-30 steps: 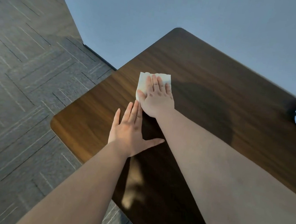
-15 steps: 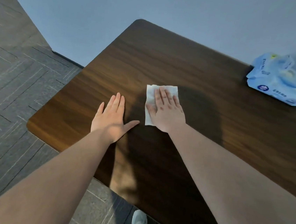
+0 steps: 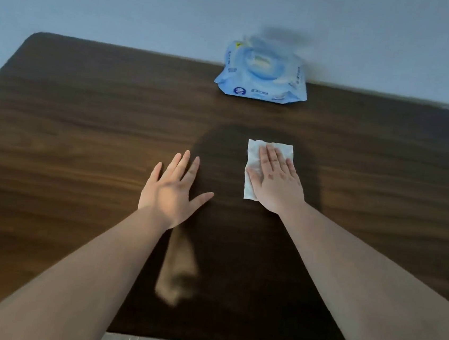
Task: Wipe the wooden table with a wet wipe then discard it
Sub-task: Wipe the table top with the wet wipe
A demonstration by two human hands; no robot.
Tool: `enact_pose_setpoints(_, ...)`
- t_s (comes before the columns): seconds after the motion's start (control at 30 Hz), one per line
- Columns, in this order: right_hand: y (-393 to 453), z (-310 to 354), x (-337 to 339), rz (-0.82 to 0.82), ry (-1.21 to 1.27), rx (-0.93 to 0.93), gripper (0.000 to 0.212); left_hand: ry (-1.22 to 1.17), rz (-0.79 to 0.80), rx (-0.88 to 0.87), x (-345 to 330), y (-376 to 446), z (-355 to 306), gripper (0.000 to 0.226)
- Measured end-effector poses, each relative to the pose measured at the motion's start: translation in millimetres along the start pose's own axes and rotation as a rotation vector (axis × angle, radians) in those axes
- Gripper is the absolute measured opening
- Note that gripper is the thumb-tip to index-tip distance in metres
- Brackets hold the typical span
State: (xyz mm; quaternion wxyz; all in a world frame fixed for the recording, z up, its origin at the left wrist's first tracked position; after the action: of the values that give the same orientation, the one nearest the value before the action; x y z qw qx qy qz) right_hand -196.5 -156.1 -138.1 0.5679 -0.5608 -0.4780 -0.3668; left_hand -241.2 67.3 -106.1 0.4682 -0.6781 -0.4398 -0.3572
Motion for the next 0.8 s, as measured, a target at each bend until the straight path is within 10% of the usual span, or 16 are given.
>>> enact_pose_setpoints(0.47,-90.4,-293.4,-50.8,0.056,0.108,-0.464,0.067,0.099,0.141,-0.311,-53.5,70.0,-233.5,0.085)
enact_pose_setpoints(0.8,-113.0,-360.1,-63.1,0.052,0.137,-0.595,0.066,0.226,0.154,-0.275,-89.3,81.3,-267.5,0.093)
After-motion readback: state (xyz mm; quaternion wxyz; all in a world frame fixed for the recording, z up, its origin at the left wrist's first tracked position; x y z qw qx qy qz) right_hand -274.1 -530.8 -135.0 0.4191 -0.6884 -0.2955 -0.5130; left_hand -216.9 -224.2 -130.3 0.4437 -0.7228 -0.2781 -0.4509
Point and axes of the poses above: each hand's wrist, its own y-axis towards the middle knuckle, its own x-axis out of the back of the hand, z = x × y, the point moved 2 cm from there along y, towards the middle knuckle, and after that the axes turned 9 degrees about -y, right-handed, at the moved point
